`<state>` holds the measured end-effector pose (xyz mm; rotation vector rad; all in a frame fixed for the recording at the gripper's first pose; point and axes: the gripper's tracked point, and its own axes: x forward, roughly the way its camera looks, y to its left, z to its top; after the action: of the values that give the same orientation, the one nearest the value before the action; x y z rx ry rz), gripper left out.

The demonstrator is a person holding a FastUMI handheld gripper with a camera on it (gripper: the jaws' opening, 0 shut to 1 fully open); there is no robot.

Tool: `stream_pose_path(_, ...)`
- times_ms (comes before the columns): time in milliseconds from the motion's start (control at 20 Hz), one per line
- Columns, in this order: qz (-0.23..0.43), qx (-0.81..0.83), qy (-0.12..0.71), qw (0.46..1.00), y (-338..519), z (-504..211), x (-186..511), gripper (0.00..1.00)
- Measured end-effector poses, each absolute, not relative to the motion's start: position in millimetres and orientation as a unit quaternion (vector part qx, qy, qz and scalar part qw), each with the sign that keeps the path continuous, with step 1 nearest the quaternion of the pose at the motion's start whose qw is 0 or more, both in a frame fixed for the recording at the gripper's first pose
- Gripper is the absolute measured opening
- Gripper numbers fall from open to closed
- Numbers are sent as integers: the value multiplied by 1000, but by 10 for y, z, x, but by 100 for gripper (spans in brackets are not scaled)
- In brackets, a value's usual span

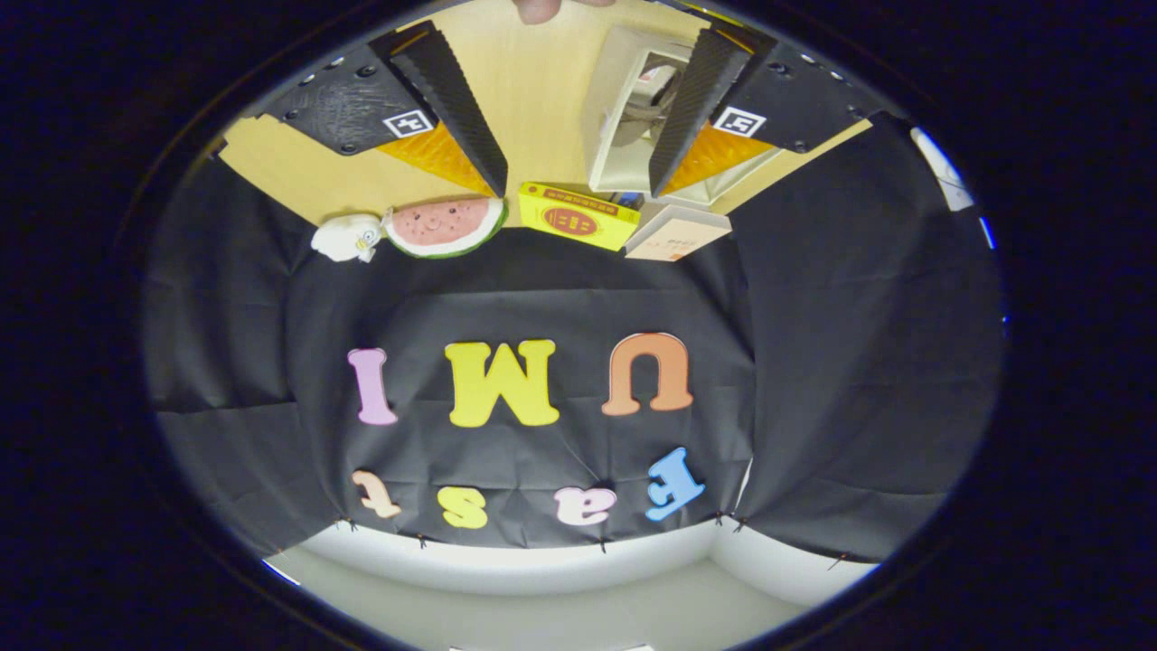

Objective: Open the storage box then place both shoes into the box .Put the left shoe in first, then the right shoe, with the right side of both shoes facing outward in a uniform manner.

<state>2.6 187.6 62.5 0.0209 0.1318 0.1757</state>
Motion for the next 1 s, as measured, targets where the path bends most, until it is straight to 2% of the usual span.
stream_pose_path(300,84,6,30,996,1560,652,-208,96)
stream_pose_path(1000,74,12,28,997,1234,374,-690,96)
